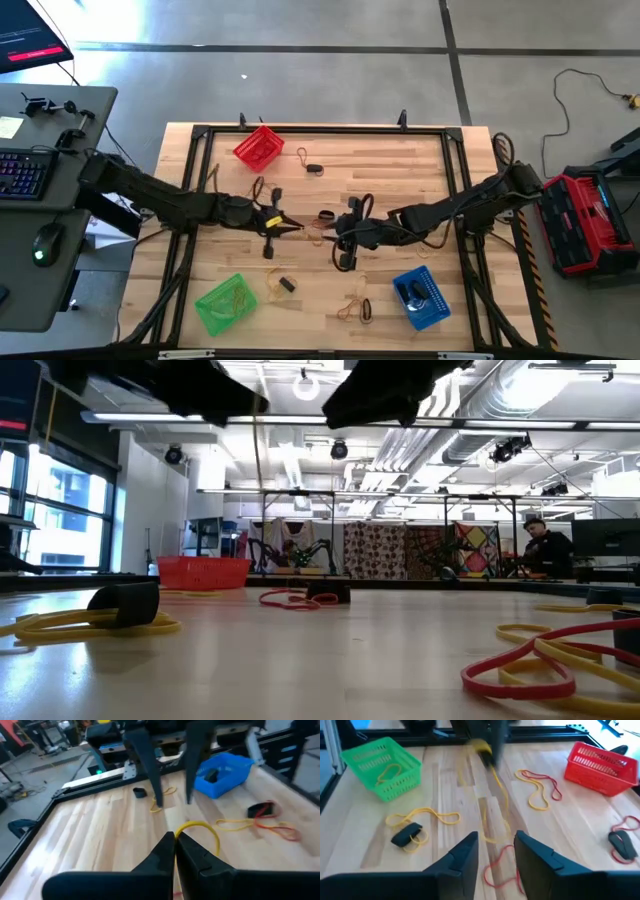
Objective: Sort rubber bands into baskets
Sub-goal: Put the yellow rubber band into the green basket
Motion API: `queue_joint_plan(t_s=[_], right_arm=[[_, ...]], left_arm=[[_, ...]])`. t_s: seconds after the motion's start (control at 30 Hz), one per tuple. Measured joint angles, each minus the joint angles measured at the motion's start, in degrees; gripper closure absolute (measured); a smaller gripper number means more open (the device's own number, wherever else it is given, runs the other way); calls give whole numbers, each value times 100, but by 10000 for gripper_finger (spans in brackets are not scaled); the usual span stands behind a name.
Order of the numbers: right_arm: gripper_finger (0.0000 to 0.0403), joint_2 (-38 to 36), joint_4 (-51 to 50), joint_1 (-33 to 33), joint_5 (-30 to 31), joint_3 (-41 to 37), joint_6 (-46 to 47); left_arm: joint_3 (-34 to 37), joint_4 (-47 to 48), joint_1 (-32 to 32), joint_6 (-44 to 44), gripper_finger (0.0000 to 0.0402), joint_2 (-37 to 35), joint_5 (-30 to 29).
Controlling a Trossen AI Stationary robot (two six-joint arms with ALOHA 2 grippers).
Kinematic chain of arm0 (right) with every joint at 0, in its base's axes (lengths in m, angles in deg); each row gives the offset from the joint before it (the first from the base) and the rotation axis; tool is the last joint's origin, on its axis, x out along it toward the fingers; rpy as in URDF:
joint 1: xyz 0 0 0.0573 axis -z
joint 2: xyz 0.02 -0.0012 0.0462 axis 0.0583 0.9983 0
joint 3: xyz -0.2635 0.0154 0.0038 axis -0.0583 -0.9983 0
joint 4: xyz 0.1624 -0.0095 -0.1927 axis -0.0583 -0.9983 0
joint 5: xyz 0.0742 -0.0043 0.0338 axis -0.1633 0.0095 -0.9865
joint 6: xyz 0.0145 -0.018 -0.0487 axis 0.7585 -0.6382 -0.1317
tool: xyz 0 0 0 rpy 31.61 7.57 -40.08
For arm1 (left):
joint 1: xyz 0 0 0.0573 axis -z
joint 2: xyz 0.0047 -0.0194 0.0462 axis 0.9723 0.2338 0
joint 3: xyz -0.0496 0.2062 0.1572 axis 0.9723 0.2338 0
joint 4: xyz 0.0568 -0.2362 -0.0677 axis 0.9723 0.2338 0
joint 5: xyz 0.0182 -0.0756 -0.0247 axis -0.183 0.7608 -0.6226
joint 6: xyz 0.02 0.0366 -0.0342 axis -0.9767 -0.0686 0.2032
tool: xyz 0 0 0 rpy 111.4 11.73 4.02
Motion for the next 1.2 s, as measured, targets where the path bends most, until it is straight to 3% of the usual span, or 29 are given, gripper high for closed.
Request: queue_joint_plan(t_s=[0.2,0.37,0.57,0.77,1.2], right_arm=[[285,-24,-447,-23,403,0,84],[285,-24,-756,-23,651,0,289],[285,-24,-862,-23,715,0,433],[285,-24,-893,-23,715,0,455],[285,-22,-931,-23,718,0,482]], left_arm=[[-37,765,664,525,401,-1102,314],[-503,1820,1464,886,401,-1573,104],[-1276,3217,2318,1376,401,-1519,-389],[-1631,4212,2915,2410,401,-1387,-620],[-1641,4850,3957,4490,401,-872,-552]])
